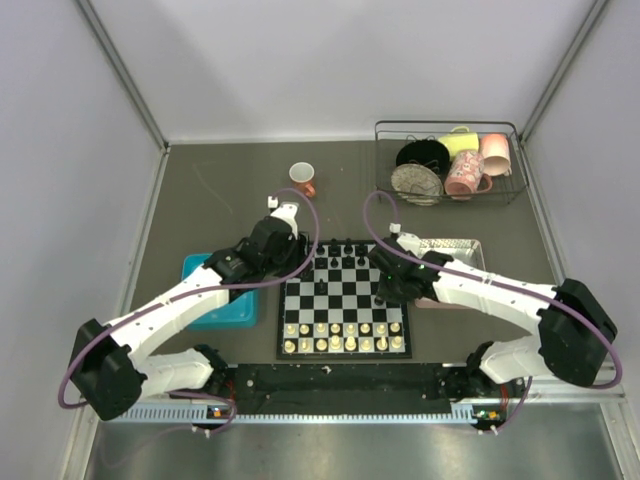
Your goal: Set up the chess pieces on the board
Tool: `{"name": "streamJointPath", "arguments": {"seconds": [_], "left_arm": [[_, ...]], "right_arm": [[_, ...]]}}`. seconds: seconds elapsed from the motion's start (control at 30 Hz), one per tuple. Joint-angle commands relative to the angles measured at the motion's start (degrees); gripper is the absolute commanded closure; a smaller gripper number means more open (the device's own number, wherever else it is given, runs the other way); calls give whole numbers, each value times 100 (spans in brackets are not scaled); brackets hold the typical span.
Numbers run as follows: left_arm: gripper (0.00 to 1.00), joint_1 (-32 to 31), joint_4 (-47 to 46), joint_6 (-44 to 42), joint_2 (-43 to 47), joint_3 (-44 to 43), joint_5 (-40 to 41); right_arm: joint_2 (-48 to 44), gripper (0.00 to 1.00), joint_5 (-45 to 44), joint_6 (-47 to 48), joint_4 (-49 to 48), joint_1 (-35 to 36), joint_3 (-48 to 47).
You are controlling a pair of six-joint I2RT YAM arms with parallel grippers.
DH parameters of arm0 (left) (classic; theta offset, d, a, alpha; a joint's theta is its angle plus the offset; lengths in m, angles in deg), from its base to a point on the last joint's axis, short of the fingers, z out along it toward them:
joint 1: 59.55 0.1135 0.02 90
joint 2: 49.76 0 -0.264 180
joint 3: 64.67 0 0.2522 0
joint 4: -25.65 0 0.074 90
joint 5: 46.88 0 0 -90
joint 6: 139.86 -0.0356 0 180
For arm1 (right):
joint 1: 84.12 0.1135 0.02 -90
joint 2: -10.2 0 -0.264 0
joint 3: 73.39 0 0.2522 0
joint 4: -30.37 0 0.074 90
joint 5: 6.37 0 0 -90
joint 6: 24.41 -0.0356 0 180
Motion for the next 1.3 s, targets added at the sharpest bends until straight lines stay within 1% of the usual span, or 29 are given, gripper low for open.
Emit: {"name": "streamJointPath", "arguments": {"seconds": [0.0,0.07,0.17,0.3,0.43,0.47,0.53,0.63,0.9,1.27], "left_arm": [[44,-195,-133,88,-34,-167,-134],[45,-292,-133,175,-165,-237,-134],[45,-608,-160,290,-429,-387,-64],[46,-794,-151,369,-780,-440,85],[50,-925,-168,457,-1114,-475,252],[53,-943,-160,466,-1185,-492,296],[55,-952,-160,457,-1317,-519,410],[57,-970,-168,422,-1466,-563,499],[57,-1005,-151,413,-1739,-607,648],[67,-1005,-195,413,-1959,-660,683]], "right_arm": [[-145,100,-94,2,-128,-27,143],[-294,100,-147,2,-127,-27,196],[-575,100,-287,2,-84,-27,301],[-961,100,-419,-15,-22,-27,389],[-1173,100,-516,11,48,-27,398],[-1217,100,-525,20,74,-27,407],[-1296,100,-542,29,92,-36,398],[-1349,100,-560,37,153,-27,415],[-1437,100,-569,73,180,-36,407],[-1569,100,-613,116,224,-27,407]]}}
